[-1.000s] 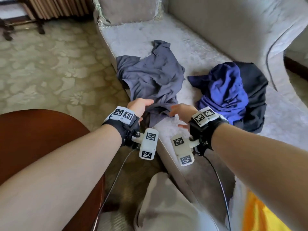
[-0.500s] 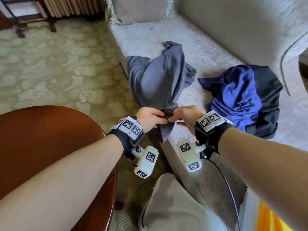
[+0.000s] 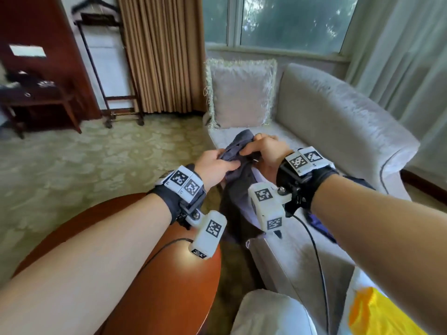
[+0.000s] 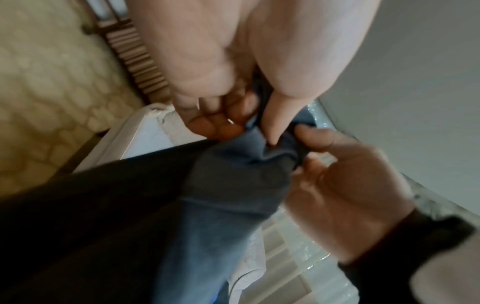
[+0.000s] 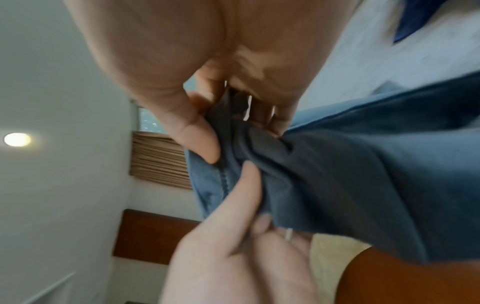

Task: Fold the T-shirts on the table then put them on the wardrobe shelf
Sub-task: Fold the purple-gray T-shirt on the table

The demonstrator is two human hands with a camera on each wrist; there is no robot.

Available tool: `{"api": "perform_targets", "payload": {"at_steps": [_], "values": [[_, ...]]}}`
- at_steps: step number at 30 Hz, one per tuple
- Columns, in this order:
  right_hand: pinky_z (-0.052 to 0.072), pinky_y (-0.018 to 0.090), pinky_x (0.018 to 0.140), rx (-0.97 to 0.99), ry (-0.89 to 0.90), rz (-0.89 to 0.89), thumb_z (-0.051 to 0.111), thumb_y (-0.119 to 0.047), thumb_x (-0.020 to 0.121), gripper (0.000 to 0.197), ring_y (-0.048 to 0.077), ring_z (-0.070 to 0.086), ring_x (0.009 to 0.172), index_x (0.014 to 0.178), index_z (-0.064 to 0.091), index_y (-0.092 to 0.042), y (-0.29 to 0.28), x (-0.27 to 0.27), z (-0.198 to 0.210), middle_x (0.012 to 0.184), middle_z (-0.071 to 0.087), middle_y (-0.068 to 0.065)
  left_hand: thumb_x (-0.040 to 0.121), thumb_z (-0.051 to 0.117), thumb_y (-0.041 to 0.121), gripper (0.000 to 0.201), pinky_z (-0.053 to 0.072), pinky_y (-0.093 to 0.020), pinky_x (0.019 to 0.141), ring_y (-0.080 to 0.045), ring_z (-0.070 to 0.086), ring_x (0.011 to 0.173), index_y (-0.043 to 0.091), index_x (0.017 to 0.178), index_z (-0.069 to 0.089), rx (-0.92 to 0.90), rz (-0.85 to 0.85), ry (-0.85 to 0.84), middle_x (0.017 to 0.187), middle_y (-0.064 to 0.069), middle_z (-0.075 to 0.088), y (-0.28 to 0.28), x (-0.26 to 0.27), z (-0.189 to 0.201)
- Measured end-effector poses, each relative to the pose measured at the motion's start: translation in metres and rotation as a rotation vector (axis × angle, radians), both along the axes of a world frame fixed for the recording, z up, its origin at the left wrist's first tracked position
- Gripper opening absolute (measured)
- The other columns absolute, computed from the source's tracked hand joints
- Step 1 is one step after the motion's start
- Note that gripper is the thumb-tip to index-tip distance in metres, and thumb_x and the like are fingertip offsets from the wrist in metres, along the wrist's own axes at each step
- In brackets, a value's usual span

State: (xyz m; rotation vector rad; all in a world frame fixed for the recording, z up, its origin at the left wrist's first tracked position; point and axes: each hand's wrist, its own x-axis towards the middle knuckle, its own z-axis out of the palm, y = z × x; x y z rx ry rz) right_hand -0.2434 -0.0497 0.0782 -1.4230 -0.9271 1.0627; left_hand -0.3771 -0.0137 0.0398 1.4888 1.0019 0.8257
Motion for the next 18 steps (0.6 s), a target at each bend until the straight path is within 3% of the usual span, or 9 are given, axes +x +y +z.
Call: {"api": "perform_targets", "payload": {"at_steps": [2,5,7,9,10,11,13,15,18], "values": [[0.052,0.036,0.071,0.078,0.011,0.010,0.064,0.009,0.076,0.021,0.022,0.058,0.070,0.081,0.056,-0.010,-0.013,-0.026,0.038,0.078,0.058,0.009,0.087,0.071,0.015,0.005,0.052,-0.033,0.077,-0.025,0.068,0.091,0.019,0.089,0.069,-0.018,0.011,-0.016,0.093,-0.006,0.072,-0.022,-0.025,0.029],[0.054,0.031,0.063,0.196,0.015,0.028,0.067,0.007,0.077,0.021,0.021,0.059,0.066,0.078,0.056,-0.012,-0.036,-0.064,0.088,0.074,0.060,0.007,0.087,0.067,0.014,0.011,0.051,-0.042,0.091,-0.022,0.064,0.097,0.018,0.080,0.061,-0.094,-0.056,-0.041,0.091,-0.004,0.067,-0.056,-0.063,0.062],[0.049,0.026,0.052,0.254,0.023,0.019,0.070,0.007,0.074,0.024,0.018,0.060,0.057,0.069,0.055,-0.012,-0.052,-0.085,0.112,0.061,0.061,0.004,0.091,0.061,0.007,0.011,0.051,-0.042,0.091,-0.020,0.061,0.089,0.016,0.084,0.059,-0.101,-0.080,-0.027,0.085,-0.003,0.064,-0.079,-0.083,0.080],[0.051,0.028,0.053,0.289,0.054,0.048,0.072,0.007,0.070,0.018,0.022,0.067,0.064,0.076,0.059,-0.005,-0.068,-0.109,0.126,0.067,0.066,0.010,0.092,0.058,0.001,0.011,0.056,-0.025,0.073,-0.015,0.060,0.074,0.012,0.095,0.059,0.032,-0.057,0.129,0.083,-0.003,0.060,-0.100,-0.096,0.096],[0.056,0.033,0.059,0.296,0.079,0.074,0.073,0.005,0.066,0.025,0.028,0.070,0.076,0.087,0.063,-0.001,-0.076,-0.121,0.131,0.080,0.069,0.018,0.092,0.058,0.002,0.012,0.053,-0.019,0.062,-0.013,0.058,0.068,0.008,0.102,0.060,0.123,-0.010,0.211,0.083,-0.004,0.059,-0.110,-0.102,0.104],[0.059,0.038,0.065,0.289,0.088,0.103,0.075,0.002,0.063,0.035,0.032,0.071,0.084,0.097,0.064,0.000,-0.084,-0.133,0.135,0.089,0.070,0.022,0.093,0.058,0.004,0.017,0.052,-0.019,0.061,-0.015,0.059,0.068,0.001,0.109,0.062,0.218,0.055,0.260,0.085,-0.006,0.059,-0.118,-0.110,0.110],[0.058,0.033,0.062,0.301,0.068,0.138,0.076,0.001,0.065,0.024,0.026,0.070,0.074,0.083,0.060,-0.002,-0.102,-0.150,0.141,0.077,0.069,0.017,0.091,0.061,0.008,0.028,0.057,-0.032,0.079,-0.026,0.064,0.085,-0.006,0.115,0.062,0.277,0.150,0.213,0.096,-0.013,0.064,-0.125,-0.125,0.117],[0.053,0.023,0.055,0.301,0.057,0.165,0.068,0.005,0.078,0.023,0.016,0.064,0.061,0.065,0.053,-0.008,-0.116,-0.159,0.143,0.059,0.062,0.003,0.090,0.065,0.011,0.027,0.053,-0.044,0.093,-0.030,0.064,0.099,-0.002,0.113,0.064,0.294,0.240,0.067,0.105,-0.017,0.067,-0.132,-0.143,0.121],[0.054,0.031,0.077,0.278,-0.131,0.161,0.061,0.007,0.082,0.021,0.016,0.062,0.077,0.076,0.063,-0.014,-0.137,-0.164,0.134,0.077,0.065,0.002,0.094,0.063,0.014,0.012,0.052,-0.040,0.091,-0.030,0.064,0.103,0.006,0.102,0.066,0.227,0.330,-0.105,0.106,-0.015,0.067,-0.137,-0.167,0.126]]}}
